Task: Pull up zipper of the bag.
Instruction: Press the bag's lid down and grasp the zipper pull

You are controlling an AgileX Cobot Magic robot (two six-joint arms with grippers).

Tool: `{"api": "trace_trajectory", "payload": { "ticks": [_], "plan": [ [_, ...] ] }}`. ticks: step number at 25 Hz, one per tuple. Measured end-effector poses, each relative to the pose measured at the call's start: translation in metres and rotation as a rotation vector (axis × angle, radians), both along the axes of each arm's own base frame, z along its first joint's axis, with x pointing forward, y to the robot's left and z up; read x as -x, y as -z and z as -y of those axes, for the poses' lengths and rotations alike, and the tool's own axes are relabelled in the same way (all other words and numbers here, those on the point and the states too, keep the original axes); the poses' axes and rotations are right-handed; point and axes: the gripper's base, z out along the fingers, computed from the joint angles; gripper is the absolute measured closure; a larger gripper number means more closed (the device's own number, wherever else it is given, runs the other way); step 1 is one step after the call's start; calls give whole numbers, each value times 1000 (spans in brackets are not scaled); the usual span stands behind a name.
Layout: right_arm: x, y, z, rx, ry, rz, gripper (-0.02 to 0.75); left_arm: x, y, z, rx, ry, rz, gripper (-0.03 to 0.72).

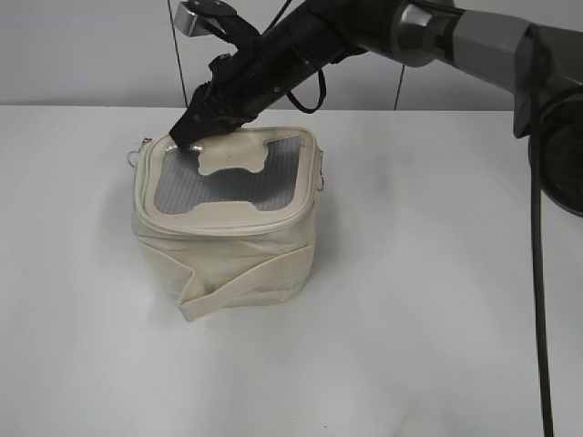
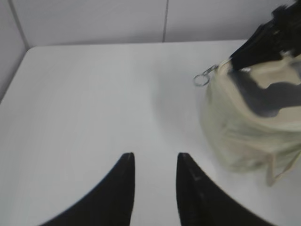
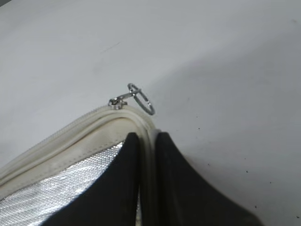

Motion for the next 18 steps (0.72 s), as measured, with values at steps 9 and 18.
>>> {"api": "trace_trajectory", "payload": {
  "ticks": [9,18],
  "plan": [
    [0,0,0,0,2,-3,660,-152,-2,46,70,367,-138,449],
    [0,0,0,-1,13,-16,663,-281,61,40,-4,740,-286,326]
  ]
}}
